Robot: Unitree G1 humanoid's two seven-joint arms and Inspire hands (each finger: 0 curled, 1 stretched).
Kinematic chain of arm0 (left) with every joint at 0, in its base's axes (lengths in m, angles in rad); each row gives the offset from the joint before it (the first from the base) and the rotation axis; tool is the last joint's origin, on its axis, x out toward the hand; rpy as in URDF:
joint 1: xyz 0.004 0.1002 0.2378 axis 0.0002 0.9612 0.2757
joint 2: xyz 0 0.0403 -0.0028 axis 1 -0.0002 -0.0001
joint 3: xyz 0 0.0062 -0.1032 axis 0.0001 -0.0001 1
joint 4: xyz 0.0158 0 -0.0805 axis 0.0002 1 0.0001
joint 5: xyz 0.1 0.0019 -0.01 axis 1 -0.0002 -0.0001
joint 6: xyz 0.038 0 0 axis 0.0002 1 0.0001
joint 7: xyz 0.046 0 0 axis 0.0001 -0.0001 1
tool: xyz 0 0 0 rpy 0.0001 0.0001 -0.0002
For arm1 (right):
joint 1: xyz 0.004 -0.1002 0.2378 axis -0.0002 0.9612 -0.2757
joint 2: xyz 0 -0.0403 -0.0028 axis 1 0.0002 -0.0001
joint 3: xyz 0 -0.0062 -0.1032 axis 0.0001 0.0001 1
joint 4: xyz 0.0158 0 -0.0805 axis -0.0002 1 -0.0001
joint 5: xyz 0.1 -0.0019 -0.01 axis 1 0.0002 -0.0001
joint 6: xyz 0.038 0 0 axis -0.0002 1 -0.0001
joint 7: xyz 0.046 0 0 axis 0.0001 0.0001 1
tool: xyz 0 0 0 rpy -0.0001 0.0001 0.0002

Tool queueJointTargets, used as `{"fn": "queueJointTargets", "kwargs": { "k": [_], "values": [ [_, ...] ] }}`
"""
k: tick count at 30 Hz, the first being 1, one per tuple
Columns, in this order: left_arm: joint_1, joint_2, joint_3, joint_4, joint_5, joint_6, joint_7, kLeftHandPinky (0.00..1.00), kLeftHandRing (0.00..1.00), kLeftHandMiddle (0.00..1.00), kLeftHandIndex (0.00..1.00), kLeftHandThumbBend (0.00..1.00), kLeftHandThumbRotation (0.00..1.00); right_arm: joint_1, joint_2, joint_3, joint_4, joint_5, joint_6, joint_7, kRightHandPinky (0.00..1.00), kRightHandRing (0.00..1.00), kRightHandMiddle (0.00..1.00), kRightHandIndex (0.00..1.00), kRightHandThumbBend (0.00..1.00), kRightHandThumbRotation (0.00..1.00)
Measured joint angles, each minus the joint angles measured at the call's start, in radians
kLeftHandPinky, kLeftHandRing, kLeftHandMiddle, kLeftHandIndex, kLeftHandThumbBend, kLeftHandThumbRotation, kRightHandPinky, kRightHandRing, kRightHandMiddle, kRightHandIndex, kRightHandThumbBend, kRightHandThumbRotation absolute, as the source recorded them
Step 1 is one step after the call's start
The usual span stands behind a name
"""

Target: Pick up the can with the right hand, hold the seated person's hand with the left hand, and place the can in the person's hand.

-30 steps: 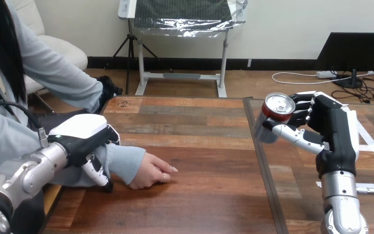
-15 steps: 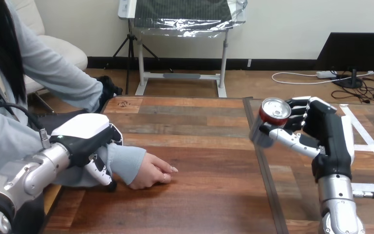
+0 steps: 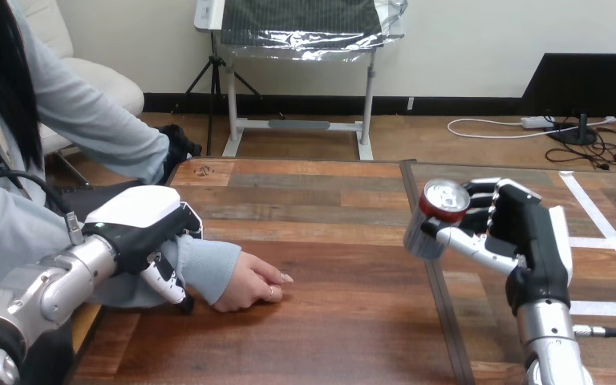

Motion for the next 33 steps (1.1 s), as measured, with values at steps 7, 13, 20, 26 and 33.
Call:
{"fn": "queueJointTargets", "kwargs": {
  "k": [7,13,20,26,33],
  "values": [
    [0.001,-0.002,0.001,-0.001,-0.006,0.0,0.0,0.25,0.31,0.37,0.37,0.86,0.0,-0.01,0.0,0.006,0.038,-0.012,-0.007,-0.002,0.39,0.43,0.49,0.51,0.79,0.0],
    [0.005,-0.002,0.001,-0.003,-0.006,-0.003,0.005,0.24,0.3,0.36,0.36,0.86,0.0,-0.021,0.0,0.008,0.065,-0.014,-0.014,0.003,0.39,0.43,0.49,0.51,0.8,0.0],
    [0.013,-0.002,0.007,-0.004,-0.006,-0.02,0.019,0.23,0.28,0.35,0.35,0.86,0.0,-0.033,0.0,0.011,0.092,-0.016,-0.025,0.013,0.39,0.43,0.49,0.51,0.81,0.0],
    [0.022,-0.002,0.014,-0.009,-0.007,-0.034,0.024,0.22,0.27,0.34,0.35,0.85,0.0,-0.044,0.0,0.014,0.112,-0.025,-0.026,0.013,0.38,0.43,0.49,0.51,0.82,0.0],
    [0.028,-0.001,0.018,-0.023,-0.013,-0.05,0.018,0.23,0.28,0.35,0.36,0.84,0.0,-0.051,0.002,0.018,0.122,-0.036,-0.028,0.013,0.38,0.42,0.48,0.51,0.82,0.0]
  ]
}}
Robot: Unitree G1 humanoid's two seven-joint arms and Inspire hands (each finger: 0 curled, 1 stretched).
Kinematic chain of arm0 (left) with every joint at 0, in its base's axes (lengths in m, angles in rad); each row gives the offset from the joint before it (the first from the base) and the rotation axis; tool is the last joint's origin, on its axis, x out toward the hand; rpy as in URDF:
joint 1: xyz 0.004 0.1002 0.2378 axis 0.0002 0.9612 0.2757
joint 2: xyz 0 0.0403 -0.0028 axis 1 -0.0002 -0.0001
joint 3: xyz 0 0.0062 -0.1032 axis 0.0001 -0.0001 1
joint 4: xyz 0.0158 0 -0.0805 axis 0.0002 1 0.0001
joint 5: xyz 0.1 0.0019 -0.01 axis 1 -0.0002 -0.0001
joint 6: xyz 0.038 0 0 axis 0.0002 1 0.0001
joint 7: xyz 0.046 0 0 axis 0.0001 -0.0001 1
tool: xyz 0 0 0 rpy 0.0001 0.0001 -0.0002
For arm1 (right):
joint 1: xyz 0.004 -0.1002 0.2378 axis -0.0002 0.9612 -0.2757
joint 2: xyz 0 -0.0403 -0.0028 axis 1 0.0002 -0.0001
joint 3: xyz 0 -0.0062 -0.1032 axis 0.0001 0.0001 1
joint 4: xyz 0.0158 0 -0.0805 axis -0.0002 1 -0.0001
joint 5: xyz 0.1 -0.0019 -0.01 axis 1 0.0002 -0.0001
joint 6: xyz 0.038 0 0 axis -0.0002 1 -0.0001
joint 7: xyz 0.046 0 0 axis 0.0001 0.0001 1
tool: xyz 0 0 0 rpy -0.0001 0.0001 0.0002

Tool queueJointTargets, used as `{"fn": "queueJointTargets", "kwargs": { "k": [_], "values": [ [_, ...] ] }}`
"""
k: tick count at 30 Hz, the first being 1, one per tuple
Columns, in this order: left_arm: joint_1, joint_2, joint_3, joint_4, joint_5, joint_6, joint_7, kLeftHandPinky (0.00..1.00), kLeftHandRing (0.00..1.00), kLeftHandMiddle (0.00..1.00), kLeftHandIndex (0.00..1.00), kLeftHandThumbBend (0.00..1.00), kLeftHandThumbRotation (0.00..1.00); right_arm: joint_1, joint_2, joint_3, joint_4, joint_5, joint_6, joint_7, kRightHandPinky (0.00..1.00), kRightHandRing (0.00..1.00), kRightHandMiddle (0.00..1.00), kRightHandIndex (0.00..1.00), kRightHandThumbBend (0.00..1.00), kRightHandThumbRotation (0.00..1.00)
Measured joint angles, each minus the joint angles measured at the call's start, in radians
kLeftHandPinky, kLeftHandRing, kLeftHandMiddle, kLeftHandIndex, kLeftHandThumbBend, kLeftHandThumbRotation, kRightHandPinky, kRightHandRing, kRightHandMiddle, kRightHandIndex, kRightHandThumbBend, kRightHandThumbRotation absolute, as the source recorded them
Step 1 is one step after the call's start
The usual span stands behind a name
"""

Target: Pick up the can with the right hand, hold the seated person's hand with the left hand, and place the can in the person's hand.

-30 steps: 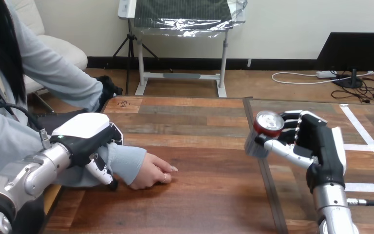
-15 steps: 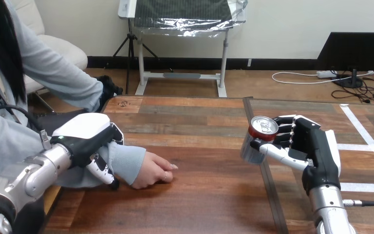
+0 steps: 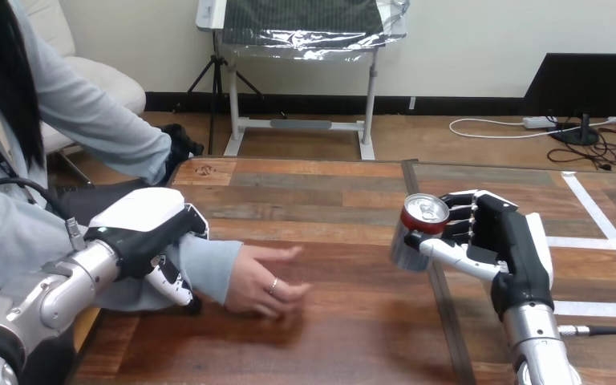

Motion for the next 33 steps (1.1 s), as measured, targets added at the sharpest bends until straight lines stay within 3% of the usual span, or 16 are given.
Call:
{"fn": "queueJointTargets", "kwargs": {
  "k": [33],
  "values": [
    [0.0,0.002,0.019,-0.025,-0.014,-0.044,-0.033,0.25,0.31,0.38,0.39,0.8,0.0,-0.018,0.023,-0.002,0.033,0.008,-0.001,0.044,0.38,0.42,0.48,0.51,0.82,0.0]
  ]
}}
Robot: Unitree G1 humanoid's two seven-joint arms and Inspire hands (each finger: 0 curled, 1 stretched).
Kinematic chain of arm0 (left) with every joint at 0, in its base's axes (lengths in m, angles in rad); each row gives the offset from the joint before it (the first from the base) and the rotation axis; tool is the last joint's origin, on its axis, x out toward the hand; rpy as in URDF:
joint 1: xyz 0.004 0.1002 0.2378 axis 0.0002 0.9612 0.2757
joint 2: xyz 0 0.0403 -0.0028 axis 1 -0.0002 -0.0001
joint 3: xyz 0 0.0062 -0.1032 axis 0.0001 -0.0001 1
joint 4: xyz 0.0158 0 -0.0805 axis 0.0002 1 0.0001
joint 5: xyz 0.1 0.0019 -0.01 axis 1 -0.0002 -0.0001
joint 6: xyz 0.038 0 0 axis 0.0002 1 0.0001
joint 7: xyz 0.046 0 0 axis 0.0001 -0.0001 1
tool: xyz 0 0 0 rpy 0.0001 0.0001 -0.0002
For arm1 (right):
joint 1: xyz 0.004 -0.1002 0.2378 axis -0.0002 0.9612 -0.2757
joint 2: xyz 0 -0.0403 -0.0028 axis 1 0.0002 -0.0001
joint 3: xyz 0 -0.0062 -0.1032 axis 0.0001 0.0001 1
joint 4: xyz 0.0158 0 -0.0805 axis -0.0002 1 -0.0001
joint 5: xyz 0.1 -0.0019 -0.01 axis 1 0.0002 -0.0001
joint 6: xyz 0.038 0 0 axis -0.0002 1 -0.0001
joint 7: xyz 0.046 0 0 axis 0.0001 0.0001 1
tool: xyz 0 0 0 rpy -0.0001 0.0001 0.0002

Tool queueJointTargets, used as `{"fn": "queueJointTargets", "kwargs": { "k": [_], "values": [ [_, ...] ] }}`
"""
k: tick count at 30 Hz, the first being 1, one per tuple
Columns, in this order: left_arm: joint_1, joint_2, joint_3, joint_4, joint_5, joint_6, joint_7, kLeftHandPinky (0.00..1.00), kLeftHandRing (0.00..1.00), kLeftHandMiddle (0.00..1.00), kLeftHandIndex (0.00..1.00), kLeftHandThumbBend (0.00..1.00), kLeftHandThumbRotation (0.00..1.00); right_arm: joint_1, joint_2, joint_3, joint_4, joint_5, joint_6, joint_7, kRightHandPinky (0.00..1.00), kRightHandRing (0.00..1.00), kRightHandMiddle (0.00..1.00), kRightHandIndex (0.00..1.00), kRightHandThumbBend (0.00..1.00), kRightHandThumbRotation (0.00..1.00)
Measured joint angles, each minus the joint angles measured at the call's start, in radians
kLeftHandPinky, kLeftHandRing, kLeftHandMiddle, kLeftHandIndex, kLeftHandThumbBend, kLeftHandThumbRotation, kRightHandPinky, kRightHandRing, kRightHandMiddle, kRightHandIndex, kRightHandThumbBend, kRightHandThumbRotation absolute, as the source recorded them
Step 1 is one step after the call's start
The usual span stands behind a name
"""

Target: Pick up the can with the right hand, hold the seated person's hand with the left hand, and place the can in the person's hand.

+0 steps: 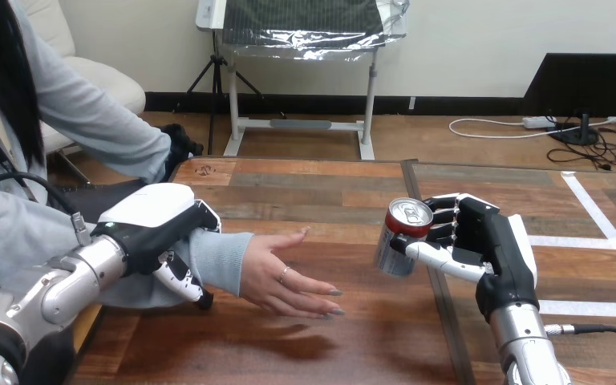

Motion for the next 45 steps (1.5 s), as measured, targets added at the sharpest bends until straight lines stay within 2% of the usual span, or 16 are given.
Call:
{"fn": "queueJointTargets", "kwargs": {
  "k": [10,19,32,45],
  "values": [
    [0.0,0.0,0.006,-0.003,-0.006,-0.011,0.0,0.25,0.3,0.38,0.39,0.79,0.0,0.0,0.0,-0.002,0.0,0.0,0.0,0.002,0.38,0.42,0.48,0.51,0.82,0.0],
    [0.001,0.0,0.021,-0.012,-0.008,-0.027,0.0,0.25,0.3,0.38,0.4,0.8,0.0,0.0,0.0,-0.003,0.0,0.005,-0.005,0.026,0.38,0.42,0.48,0.51,0.81,0.0],
    [0.01,0.0,0.038,-0.048,-0.018,-0.035,0.0,0.25,0.31,0.39,0.4,0.81,0.0,-0.001,0.006,0.002,0.0,-0.006,-0.022,0.021,0.37,0.42,0.48,0.51,0.82,0.0],
    [0.019,-0.001,0.039,-0.08,-0.032,-0.04,0.0,0.25,0.31,0.39,0.41,0.81,0.0,-0.004,0.042,0.016,-0.001,-0.002,-0.024,0.027,0.36,0.41,0.47,0.51,0.83,0.0]
  ]
}}
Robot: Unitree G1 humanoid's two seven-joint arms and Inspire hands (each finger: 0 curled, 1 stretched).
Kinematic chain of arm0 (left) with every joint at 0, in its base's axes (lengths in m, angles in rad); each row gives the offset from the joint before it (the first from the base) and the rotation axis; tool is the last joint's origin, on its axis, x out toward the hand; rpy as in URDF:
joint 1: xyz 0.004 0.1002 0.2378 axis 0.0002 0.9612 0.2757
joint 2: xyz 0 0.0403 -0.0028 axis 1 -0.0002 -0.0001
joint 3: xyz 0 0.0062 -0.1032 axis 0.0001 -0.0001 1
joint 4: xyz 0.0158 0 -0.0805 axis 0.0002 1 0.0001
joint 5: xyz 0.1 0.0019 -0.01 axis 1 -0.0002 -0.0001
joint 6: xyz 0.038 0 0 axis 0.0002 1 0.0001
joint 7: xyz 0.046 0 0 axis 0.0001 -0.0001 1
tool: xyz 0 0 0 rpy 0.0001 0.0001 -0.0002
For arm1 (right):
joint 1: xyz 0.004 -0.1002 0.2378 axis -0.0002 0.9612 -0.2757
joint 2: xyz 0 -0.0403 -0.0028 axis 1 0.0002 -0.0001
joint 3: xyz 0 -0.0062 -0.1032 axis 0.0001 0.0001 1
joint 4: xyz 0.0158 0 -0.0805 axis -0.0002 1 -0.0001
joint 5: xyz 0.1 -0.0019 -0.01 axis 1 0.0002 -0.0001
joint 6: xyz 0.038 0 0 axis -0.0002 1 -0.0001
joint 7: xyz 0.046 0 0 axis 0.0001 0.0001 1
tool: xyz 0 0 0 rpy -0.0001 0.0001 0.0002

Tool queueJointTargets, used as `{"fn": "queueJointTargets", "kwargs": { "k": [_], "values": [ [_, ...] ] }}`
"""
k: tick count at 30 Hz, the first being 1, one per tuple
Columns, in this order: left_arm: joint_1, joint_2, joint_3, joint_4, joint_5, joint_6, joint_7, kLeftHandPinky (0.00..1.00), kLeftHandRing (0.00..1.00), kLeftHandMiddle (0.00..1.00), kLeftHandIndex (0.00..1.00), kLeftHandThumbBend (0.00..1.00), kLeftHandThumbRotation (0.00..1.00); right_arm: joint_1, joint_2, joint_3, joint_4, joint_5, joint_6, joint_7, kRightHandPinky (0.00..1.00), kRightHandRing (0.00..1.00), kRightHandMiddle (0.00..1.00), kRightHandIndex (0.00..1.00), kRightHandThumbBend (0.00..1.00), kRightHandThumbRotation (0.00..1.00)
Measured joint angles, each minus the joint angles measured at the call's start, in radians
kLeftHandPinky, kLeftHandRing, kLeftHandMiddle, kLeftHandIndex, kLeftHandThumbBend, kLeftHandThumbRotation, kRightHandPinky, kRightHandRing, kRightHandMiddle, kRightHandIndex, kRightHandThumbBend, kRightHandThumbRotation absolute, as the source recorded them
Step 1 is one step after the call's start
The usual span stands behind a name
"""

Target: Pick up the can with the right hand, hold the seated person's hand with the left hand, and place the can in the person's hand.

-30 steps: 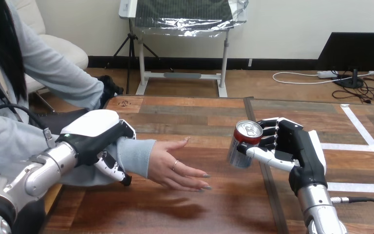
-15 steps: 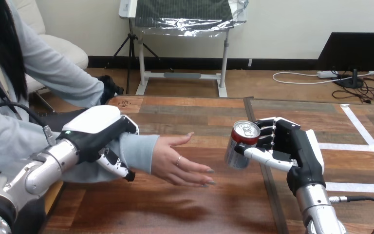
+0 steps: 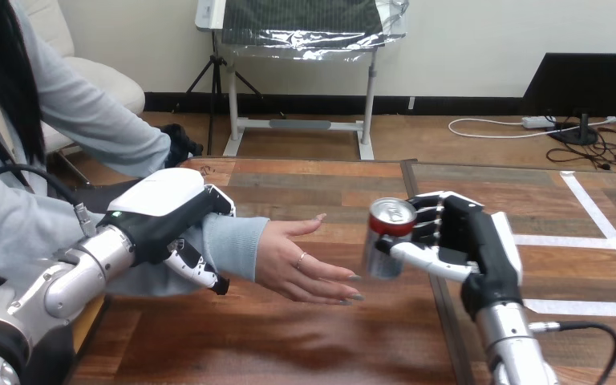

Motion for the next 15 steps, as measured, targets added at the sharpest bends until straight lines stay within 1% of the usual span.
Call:
{"fn": "queueJointTargets", "kwargs": {
  "k": [8,15],
  "values": [
    [0.011,-0.001,0.002,-0.028,-0.009,0.0,0.0,0.25,0.32,0.39,0.41,0.81,0.0,0.0,0.031,0.01,-0.001,0.004,-0.001,0.02,0.35,0.4,0.46,0.5,0.84,0.0],
    [0.02,-0.004,0.003,-0.056,-0.013,0.006,-0.002,0.26,0.32,0.4,0.42,0.81,0.0,-0.001,0.055,0.023,-0.002,-0.004,-0.002,0.019,0.34,0.4,0.46,0.5,0.84,0.0]
  ]
}}
